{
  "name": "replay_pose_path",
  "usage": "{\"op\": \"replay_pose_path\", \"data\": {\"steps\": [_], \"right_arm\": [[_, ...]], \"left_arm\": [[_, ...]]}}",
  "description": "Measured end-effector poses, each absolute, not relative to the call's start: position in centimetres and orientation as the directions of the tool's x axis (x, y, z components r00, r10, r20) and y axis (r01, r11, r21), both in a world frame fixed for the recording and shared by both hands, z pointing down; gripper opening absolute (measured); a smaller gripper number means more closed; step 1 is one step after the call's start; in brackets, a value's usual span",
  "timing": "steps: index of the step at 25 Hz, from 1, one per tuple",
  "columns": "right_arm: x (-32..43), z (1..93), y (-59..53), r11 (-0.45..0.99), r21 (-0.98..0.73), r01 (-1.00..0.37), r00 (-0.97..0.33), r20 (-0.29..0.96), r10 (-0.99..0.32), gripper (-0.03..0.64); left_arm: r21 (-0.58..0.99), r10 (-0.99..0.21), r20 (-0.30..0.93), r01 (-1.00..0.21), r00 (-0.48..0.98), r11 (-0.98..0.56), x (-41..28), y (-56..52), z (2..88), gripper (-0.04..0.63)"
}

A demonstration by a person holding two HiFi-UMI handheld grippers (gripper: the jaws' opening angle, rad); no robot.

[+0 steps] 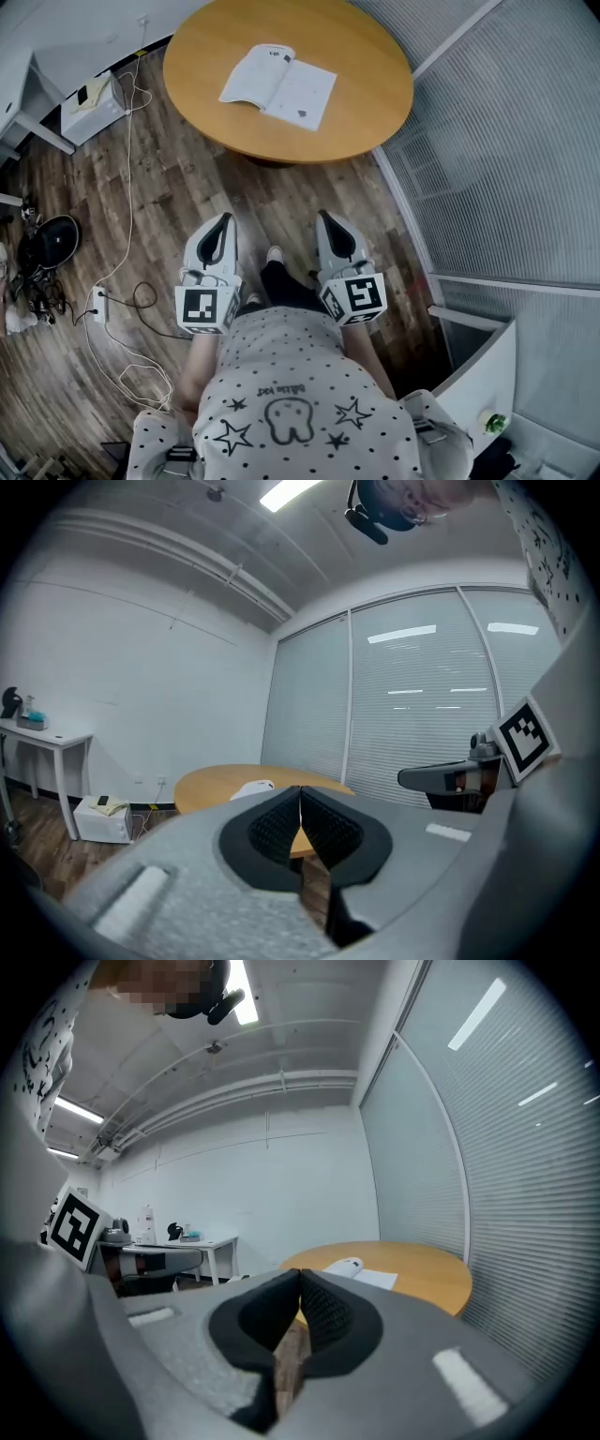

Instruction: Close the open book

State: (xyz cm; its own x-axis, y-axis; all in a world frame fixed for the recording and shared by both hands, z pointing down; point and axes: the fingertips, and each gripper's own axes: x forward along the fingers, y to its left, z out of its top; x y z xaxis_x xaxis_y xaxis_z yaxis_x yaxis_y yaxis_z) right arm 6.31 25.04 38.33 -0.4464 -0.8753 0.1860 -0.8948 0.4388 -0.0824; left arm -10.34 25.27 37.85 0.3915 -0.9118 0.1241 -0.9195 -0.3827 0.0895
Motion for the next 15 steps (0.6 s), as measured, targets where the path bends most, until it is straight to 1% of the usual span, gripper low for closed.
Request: {"op": "replay_pose_path", "data": {"steps": [8, 15], "right_arm": [[8.4, 38.1, 17.7, 0.448, -0.089, -0.889, -0.457, 0.181, -0.871, 0.005], [9.5, 38.3, 14.1, 0.47, -0.087, -0.878, -0.478, 0.189, -0.858, 0.005]], "left_arm": [[0.073, -0.92, 0.104, -0.925, 0.378, -0.372, -8.3, 18.3, 37.1, 0.011], [0.073, -0.926, 0.109, -0.932, 0.362, -0.356, -7.5, 14.3, 37.6, 0.011]]}}
